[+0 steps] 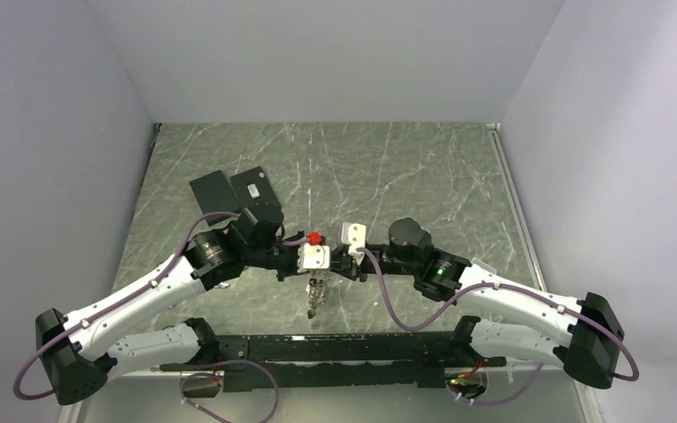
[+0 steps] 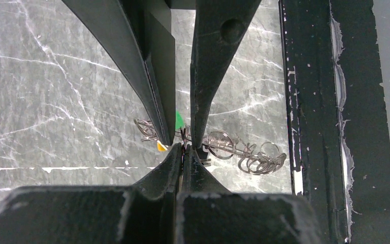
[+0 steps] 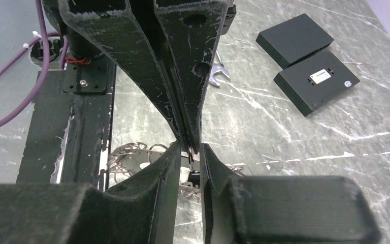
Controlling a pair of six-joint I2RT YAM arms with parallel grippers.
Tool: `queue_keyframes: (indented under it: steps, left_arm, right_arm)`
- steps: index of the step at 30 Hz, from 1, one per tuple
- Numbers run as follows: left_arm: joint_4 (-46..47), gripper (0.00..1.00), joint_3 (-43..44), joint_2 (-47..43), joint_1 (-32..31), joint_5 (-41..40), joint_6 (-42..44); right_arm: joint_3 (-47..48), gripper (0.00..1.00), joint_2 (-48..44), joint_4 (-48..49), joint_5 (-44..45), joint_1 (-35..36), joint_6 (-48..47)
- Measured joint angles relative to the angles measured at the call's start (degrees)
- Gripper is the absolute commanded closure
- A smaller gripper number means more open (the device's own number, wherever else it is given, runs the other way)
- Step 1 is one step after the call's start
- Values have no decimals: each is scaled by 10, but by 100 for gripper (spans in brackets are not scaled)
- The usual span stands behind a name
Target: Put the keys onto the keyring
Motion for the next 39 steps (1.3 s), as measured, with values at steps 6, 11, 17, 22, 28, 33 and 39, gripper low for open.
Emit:
queue_keyframes:
  steps: [6, 11, 17, 22, 28, 33, 39]
  left_arm:
    - [0, 100, 0, -2, 0, 0, -4]
    - [-1, 100, 0, -4, 0, 0, -9]
    - [0, 70, -2, -8, 0, -1, -12]
    - [20, 51, -11, -40, 0, -2, -22]
    - [28, 53, -18, -112, 0, -13, -30]
    - [61, 56, -52, -151, 0, -12, -56]
    - [103, 56, -86, -158, 0, -10, -82]
  right_arm:
    - [-1, 92, 7, 3, 0, 0, 0]
    - [-1, 100, 7, 5, -3, 0, -2]
    - [-1, 100, 7, 8, -10, 0, -2]
    - [-26, 100, -5, 25, -15, 1, -2]
    - [-63, 100, -48, 63, -15, 0, 1]
    - [-82, 100, -83, 125, -17, 0, 10]
    - [-87, 100, -94, 182, -18, 1, 20]
